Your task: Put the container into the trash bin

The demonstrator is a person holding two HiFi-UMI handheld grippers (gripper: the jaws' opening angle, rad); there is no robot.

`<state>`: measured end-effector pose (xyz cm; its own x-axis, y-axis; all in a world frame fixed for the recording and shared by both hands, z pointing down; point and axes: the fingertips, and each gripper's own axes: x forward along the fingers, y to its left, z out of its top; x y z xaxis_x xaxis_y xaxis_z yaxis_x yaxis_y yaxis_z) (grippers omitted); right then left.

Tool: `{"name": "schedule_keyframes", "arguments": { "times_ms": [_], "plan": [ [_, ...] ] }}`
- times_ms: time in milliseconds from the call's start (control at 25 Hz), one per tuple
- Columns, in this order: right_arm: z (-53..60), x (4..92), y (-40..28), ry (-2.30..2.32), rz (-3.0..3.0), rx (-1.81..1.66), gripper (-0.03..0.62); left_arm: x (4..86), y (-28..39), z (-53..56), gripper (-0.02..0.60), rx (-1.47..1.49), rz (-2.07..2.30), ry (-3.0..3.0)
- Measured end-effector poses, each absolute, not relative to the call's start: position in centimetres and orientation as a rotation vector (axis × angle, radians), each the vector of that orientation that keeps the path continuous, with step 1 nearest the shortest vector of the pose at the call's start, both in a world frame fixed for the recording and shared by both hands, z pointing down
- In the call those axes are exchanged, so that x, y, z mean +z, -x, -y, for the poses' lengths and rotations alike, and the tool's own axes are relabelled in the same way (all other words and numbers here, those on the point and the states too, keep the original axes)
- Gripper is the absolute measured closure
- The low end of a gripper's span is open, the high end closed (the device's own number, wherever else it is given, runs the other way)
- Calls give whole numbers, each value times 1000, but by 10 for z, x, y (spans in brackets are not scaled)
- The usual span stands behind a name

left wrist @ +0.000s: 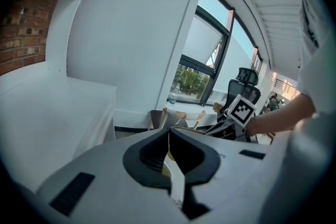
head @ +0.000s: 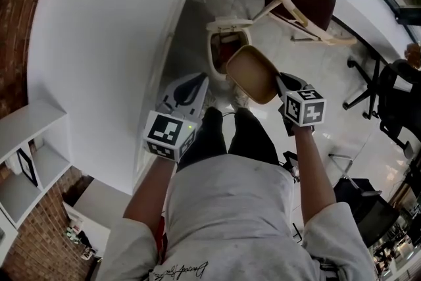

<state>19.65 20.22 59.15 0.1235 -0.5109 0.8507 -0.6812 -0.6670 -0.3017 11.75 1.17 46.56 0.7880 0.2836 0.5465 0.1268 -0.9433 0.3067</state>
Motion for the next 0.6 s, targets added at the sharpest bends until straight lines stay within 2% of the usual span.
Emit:
{"name": "schedule_keyframes", "arguments": {
  "times_ms": [600],
  "plan": [
    [-191,646,-211,-2183,1170,1629,554,519,-125,-5,563,927,-298,-2691]
  ]
}}
